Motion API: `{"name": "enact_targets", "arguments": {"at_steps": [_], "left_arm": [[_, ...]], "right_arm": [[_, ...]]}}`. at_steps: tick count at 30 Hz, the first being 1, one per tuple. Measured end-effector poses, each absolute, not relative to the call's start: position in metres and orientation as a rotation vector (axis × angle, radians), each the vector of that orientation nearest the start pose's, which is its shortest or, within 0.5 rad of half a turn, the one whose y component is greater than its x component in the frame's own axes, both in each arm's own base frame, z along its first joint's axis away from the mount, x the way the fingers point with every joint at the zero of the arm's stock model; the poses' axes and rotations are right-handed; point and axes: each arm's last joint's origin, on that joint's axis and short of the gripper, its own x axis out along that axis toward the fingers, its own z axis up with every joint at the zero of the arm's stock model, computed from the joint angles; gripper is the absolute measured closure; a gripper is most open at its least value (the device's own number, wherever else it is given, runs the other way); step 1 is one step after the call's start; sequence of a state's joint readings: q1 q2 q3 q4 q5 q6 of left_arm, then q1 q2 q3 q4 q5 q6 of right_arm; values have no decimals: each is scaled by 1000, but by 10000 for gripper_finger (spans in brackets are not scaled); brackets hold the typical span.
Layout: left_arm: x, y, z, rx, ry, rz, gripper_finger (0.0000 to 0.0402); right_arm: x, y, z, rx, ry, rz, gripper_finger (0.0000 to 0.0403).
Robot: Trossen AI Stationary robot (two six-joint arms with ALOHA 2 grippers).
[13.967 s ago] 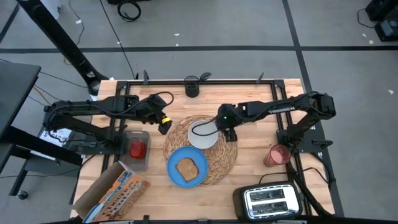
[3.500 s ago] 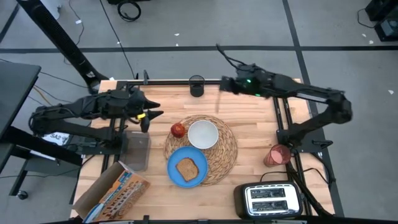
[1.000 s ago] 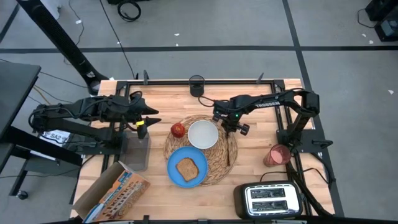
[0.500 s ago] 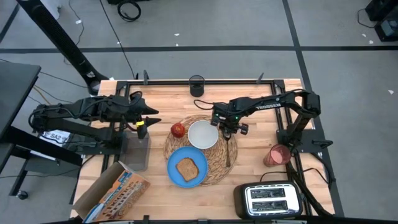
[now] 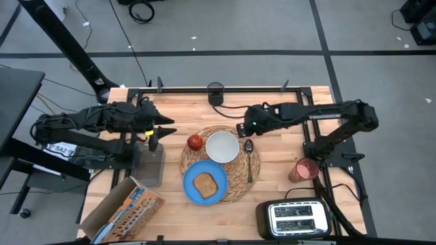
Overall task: Arrange a breakfast setting
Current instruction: Put the red cup to the top of the brown placemat
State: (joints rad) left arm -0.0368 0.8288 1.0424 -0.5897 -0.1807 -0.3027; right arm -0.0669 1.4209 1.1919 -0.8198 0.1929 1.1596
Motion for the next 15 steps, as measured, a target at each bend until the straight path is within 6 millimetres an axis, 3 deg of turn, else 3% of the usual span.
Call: {"name": "enact_targets", "arguments": {"at_steps": [6, 11, 15], "left_arm": [[163, -18, 389, -306, 203, 36, 226], [166, -34, 403, -343, 247, -40, 226], [171, -47, 418, -297, 266, -109, 226]], "right_arm": [[267, 16, 310, 745, 645, -697, 210], [251, 40, 329, 787, 650, -583, 214], [244, 59, 353, 792, 761, -486, 223]]}}
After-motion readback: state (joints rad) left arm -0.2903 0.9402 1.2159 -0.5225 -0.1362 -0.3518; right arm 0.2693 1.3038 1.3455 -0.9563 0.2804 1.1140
